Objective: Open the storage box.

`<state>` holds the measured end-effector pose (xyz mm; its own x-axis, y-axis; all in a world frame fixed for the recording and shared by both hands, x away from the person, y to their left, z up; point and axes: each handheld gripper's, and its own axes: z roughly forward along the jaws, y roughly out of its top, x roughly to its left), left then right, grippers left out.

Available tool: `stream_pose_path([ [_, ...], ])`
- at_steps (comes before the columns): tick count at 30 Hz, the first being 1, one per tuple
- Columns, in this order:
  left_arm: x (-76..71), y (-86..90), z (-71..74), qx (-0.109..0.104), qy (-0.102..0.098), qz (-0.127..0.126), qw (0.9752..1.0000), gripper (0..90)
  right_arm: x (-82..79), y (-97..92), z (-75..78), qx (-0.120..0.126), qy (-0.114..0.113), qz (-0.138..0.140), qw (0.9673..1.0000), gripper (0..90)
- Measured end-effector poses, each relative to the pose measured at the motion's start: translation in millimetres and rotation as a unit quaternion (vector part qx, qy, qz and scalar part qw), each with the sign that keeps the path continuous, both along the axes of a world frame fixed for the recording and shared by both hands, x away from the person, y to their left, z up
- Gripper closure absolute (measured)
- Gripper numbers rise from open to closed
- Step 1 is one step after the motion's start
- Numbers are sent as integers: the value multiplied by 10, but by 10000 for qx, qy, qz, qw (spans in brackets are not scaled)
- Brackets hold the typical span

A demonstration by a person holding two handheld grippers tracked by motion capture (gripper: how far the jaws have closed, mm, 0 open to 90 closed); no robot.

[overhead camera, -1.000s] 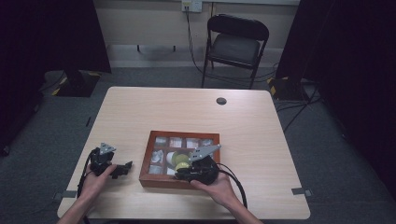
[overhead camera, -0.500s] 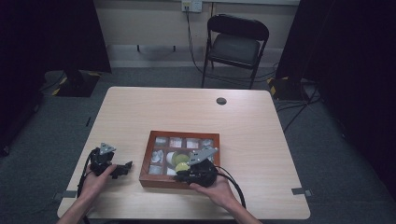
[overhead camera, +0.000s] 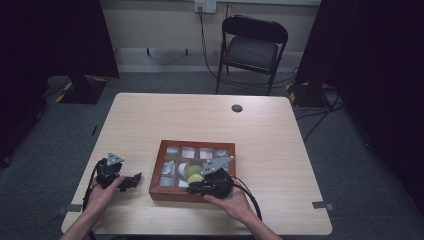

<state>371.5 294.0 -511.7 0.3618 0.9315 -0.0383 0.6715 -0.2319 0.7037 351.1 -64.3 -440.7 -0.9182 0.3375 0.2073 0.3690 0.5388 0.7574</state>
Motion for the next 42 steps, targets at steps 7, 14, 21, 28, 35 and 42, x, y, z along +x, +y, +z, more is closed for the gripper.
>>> stream_pose_path([
  [7, 0, -2, -1, -9, -7, 16, 10000, 0, 8, -23, 86, 108, -23, -45, 9999, 814],
  [14, -1, -3, -1, -11, -8, 18, 10000, 0, 20, -49, 139, 203, -9, -93, 9997, 813],
  [21, -1, -2, -1, -9, -6, 15, 10000, 0, 36, -61, 184, 283, -6, -109, 9995, 813],
  [28, -1, -3, -1, -12, -8, 18, 10000, 0, 55, -78, 262, 402, -21, -163, 9991, 813],
  [35, 0, 0, 1, 6, -1, 4, 10000, 0, 77, -82, 303, 480, 32, -181, 9987, 814],
  [42, 0, -2, 0, -8, -6, 15, 10000, 0, 96, -81, 356, 517, 39, -199, 9985, 814],
])
